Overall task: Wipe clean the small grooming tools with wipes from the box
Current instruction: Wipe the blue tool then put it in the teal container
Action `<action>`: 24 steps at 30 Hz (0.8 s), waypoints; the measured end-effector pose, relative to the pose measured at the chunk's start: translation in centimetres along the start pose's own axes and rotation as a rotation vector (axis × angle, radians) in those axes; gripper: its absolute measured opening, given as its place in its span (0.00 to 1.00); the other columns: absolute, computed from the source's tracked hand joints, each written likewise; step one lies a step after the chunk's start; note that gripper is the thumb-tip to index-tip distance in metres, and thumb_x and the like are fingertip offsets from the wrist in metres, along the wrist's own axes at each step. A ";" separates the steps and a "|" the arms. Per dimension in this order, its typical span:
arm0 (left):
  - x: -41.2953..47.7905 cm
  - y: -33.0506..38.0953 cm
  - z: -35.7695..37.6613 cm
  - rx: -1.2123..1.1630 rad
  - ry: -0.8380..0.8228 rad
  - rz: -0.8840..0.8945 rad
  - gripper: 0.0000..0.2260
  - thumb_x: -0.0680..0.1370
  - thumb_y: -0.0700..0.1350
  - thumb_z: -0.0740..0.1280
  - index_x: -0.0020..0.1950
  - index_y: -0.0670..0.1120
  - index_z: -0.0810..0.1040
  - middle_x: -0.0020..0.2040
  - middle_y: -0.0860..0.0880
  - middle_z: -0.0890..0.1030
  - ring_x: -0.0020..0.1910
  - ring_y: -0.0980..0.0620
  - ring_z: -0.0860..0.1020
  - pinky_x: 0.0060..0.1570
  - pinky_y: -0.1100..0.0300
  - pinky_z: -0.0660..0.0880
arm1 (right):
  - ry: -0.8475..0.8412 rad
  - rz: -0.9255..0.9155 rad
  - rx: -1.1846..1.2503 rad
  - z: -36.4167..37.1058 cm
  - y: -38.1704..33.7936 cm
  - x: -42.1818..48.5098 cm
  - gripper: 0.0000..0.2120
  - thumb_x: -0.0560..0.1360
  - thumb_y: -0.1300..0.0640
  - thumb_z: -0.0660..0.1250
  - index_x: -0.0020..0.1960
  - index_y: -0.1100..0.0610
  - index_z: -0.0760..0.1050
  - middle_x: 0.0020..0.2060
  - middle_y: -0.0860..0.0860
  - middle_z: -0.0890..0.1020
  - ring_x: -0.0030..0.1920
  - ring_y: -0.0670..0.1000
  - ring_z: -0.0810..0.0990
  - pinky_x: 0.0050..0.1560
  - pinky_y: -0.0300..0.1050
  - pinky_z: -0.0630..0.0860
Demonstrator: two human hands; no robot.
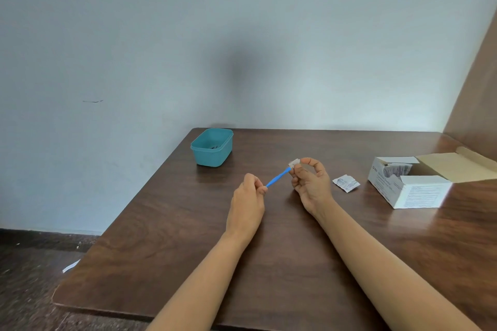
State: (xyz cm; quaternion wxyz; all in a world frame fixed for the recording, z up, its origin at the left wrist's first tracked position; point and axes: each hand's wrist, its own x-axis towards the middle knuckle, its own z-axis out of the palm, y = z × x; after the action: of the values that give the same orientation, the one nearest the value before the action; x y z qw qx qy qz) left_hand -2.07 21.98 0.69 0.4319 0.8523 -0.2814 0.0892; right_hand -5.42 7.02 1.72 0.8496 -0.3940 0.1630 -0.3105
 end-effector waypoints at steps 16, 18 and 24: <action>1.0 -0.2 -0.2 -0.034 0.073 0.016 0.04 0.79 0.44 0.65 0.50 0.48 0.79 0.42 0.54 0.77 0.37 0.60 0.72 0.34 0.72 0.65 | -0.049 0.018 -0.011 -0.3 -0.4 -0.3 0.03 0.77 0.63 0.64 0.45 0.61 0.76 0.38 0.54 0.84 0.41 0.51 0.84 0.36 0.35 0.74; 1.2 -0.3 -0.1 -0.026 0.067 0.021 0.04 0.79 0.45 0.65 0.50 0.48 0.79 0.41 0.54 0.76 0.37 0.60 0.72 0.34 0.72 0.65 | -0.033 0.029 -0.014 -0.2 -0.4 -0.2 0.06 0.77 0.60 0.64 0.42 0.60 0.76 0.35 0.53 0.83 0.40 0.51 0.84 0.35 0.36 0.74; 1.6 -0.5 0.2 -0.032 0.044 0.026 0.03 0.79 0.44 0.66 0.49 0.50 0.79 0.43 0.53 0.78 0.40 0.57 0.74 0.37 0.70 0.68 | -0.060 0.046 -0.104 -0.4 -0.4 0.0 0.04 0.74 0.67 0.66 0.46 0.62 0.79 0.40 0.59 0.84 0.41 0.51 0.82 0.36 0.35 0.76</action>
State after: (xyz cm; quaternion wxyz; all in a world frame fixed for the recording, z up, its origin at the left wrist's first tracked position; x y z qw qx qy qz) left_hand -0.50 21.40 0.84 0.4501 0.8394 -0.2844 0.1090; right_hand -5.74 6.58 1.80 0.8395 -0.4427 0.1624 -0.2701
